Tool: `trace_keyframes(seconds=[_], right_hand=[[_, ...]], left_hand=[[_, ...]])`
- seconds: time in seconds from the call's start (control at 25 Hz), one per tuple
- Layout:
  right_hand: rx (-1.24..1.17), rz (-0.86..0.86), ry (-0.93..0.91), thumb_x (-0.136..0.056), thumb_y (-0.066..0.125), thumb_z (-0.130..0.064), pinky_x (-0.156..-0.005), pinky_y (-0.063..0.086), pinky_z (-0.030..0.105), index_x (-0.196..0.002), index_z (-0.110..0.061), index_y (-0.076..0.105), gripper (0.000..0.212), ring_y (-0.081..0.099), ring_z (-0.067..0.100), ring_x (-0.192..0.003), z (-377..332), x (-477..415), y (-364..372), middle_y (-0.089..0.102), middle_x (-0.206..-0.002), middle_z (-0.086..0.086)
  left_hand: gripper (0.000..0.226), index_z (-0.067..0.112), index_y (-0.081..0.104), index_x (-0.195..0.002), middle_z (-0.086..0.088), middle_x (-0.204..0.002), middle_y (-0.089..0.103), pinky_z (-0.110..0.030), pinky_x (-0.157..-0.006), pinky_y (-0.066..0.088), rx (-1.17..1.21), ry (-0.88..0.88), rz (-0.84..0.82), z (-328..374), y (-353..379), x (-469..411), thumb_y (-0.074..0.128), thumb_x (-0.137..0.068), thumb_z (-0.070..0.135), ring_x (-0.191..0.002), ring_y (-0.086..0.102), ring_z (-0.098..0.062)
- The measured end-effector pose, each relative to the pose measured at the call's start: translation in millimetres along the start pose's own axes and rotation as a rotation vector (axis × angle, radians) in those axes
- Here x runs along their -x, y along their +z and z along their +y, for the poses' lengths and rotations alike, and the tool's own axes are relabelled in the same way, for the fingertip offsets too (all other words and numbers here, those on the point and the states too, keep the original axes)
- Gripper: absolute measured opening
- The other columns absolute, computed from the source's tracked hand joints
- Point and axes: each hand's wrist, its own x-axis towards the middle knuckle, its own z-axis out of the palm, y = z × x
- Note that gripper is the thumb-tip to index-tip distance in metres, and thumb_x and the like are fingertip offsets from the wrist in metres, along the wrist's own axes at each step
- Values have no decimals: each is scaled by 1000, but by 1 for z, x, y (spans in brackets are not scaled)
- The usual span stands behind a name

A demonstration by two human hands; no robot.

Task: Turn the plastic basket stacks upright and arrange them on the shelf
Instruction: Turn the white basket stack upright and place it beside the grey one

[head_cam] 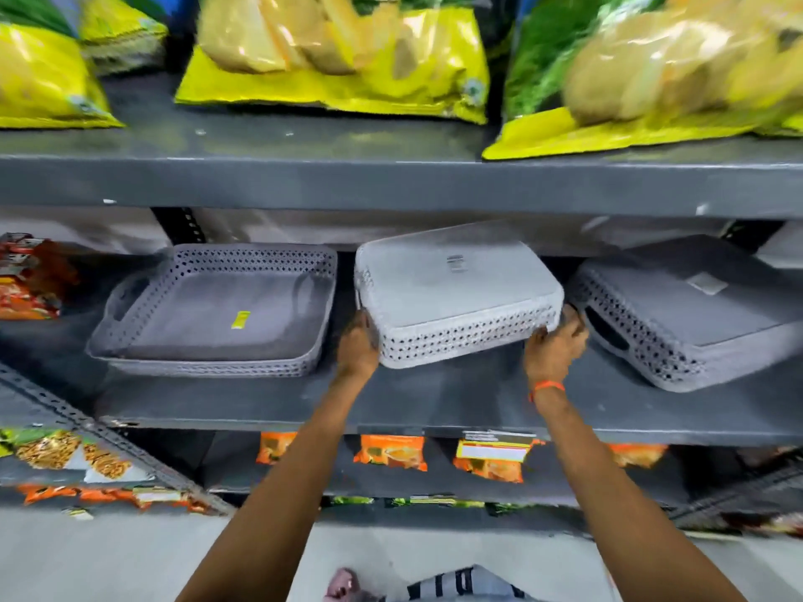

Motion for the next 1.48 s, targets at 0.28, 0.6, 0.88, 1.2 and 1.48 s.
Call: trace_keyframes(seconds=[0.28, 0.6, 0.88, 1.2, 1.48], right_hand=[[-892, -148, 515, -87, 37, 15, -55, 52, 19, -75, -17, 53, 38, 61, 10, -69, 11, -49, -14, 66, -73, 0], [-632, -226, 206, -86, 47, 4, -84, 49, 20, -129, 5, 40, 43, 62, 6, -89, 5, -76, -21, 61, -108, 9], [202, -473, -485, -93, 46, -14, -112, 29, 44, -124, 1, 53, 35, 40, 38, -130, 11, -43, -13, 46, -138, 25], [374, -344, -808, -94, 31, -28, -107, 27, 39, -103, -7, 60, 37, 52, 30, -103, 23, -23, -27, 64, -104, 13], [433, -362, -857, -92, 32, -33, -108, 29, 45, -112, -9, 55, 38, 48, 31, -110, 26, -20, -26, 60, -110, 14]], left_hand=[[65, 8, 42, -134, -21, -111, 68, -42, -94, 51, 188, 70, 53, -8, 9, -5, 62, -75, -7, -103, 63, -36], [25, -4, 63, -111, -11, -94, 60, -1, -71, 42, 470, 275, 480, 66, -31, -11, 56, -91, 10, -84, 63, -20], [31, 6, 56, -72, -9, -85, 51, -55, -89, 47, 1220, -385, 337, 70, -41, -28, 36, -96, 5, -93, 59, -32], [59, -10, 26, -137, -33, -145, 33, -45, -113, 30, 162, -399, 81, 41, -2, -34, 51, -88, 10, -135, 32, -43], [68, 10, 61, -114, -18, -124, 64, -42, -99, 44, -228, 220, -224, 63, 21, 30, 45, -80, 67, -122, 54, -32]])
